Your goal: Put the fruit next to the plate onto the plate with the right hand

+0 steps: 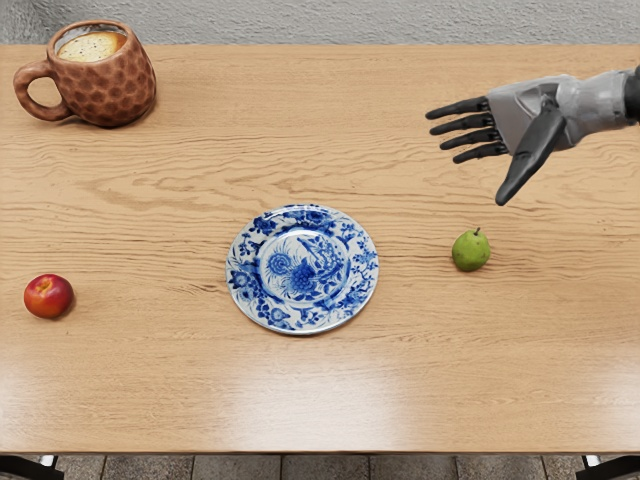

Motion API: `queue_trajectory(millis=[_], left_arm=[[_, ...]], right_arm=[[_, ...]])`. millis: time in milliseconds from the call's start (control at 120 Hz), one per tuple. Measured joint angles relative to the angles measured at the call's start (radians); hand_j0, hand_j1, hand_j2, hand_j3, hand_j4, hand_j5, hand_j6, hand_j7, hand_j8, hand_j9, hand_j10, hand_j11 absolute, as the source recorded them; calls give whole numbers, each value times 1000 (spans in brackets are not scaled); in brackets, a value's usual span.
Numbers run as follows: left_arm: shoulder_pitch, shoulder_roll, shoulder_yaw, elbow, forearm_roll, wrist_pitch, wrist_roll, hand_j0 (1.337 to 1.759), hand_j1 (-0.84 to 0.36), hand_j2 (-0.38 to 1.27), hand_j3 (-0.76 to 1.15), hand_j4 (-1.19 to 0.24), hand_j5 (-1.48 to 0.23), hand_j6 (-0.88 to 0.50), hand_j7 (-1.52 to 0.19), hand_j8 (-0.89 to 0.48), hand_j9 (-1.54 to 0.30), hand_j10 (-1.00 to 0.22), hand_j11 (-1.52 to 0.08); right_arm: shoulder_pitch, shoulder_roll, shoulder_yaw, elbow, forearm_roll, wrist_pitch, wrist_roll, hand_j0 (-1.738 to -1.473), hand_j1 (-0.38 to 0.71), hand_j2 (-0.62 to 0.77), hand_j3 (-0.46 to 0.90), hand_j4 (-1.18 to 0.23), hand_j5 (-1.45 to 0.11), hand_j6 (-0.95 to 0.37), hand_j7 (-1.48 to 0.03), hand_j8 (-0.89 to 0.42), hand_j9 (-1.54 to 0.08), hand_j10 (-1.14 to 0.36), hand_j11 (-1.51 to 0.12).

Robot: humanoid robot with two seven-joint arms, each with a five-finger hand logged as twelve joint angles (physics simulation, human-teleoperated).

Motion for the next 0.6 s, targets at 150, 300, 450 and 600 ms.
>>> queue_trajectory(millis=[150, 300, 450, 600], left_arm=[[0, 0, 0, 0, 0, 0, 0, 1658, 346, 0, 0, -2, -3, -2, -3, -2, -3, -2, -3], [0, 0, 0, 0, 0, 0, 0, 1658, 346, 0, 0, -2, -3, -2, -3, -2, -3, -2, -3], [0, 0, 0, 0, 0, 0, 0, 1658, 346, 0, 0, -2, -3, -2, -3, -2, -3, -2, -3], [0, 0, 0, 0, 0, 0, 0, 1658, 346, 0, 0, -2, -3, -2, -3, -2, -3, -2, -3]], right_arm=[[26, -2, -55, 10, -7, 0, -1, -1658, -330, -4, 0, -17, -21, -17, -21, -17, -21, -16, -21], [121, 21, -152, 7, -28, -18, -1, -1658, -329, -4, 0, -18, -22, -18, -22, -18, -22, -17, -22], [332, 124, -467, -29, -79, -149, -1, -1658, -329, -4, 0, -18, -22, -18, -22, -18, -22, -18, -22], [403, 250, -664, -41, -154, -306, -1, -1658, -328, -4, 0, -19, -23, -19, -23, -19, -23, -18, -23]])
